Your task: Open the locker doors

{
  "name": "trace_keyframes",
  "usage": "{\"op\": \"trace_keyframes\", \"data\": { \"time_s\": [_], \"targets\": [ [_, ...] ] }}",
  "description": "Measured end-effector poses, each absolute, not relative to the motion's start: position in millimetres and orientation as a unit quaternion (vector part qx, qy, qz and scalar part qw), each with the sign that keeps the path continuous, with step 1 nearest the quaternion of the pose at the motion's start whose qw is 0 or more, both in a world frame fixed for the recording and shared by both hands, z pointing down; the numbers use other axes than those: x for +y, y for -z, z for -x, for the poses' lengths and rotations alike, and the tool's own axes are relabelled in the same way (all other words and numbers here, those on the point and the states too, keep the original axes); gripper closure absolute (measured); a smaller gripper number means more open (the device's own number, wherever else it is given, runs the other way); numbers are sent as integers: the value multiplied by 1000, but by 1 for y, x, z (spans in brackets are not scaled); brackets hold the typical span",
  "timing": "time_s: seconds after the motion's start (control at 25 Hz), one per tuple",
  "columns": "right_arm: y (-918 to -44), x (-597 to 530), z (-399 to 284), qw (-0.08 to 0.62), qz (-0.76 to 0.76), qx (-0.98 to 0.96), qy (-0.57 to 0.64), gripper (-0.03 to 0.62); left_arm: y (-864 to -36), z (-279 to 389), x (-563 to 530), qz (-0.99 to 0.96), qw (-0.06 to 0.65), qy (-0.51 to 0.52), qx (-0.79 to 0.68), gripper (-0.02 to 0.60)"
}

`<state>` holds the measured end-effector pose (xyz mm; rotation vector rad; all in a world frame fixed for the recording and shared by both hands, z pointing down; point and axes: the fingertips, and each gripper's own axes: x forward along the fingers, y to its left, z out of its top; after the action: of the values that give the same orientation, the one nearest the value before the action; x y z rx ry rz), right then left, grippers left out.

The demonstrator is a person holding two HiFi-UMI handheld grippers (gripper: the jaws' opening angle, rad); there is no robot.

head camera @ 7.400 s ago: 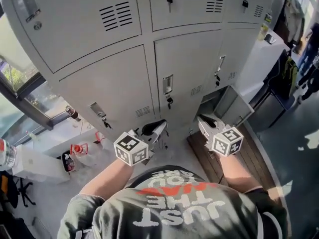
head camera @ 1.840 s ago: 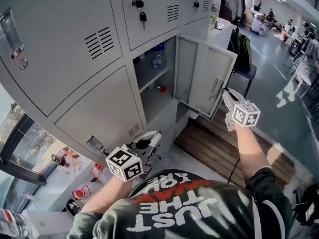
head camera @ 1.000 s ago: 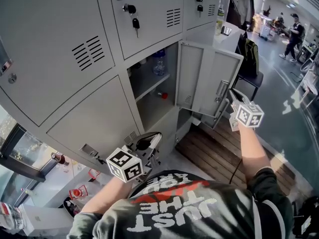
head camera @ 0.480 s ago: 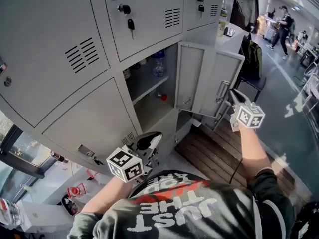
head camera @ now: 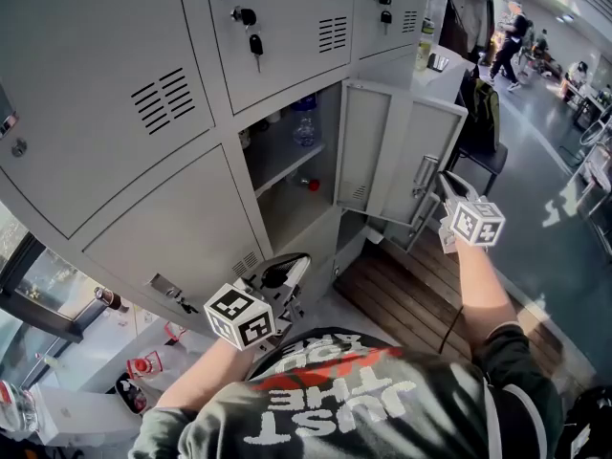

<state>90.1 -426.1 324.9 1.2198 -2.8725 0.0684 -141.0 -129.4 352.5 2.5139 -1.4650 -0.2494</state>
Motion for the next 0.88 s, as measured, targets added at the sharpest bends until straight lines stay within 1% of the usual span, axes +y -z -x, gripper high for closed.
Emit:
{"op": "trace_keyframes", "data": {
  "time_s": [0.4, 0.64, 0.88],
  "targets": [
    [-318, -379, -91, 1, -420, -907, -28, 536, -347, 156, -93, -865, 106, 85, -483, 580],
    [-328, -306, -76, 2, -417, -908, -44, 536, -346, 169, -57, -877, 103, 81, -462, 580],
    [-347, -218, -45, 18, -392, -917, -67, 536, -351, 180, -22, -892, 101, 81, -434, 580]
  ]
}}
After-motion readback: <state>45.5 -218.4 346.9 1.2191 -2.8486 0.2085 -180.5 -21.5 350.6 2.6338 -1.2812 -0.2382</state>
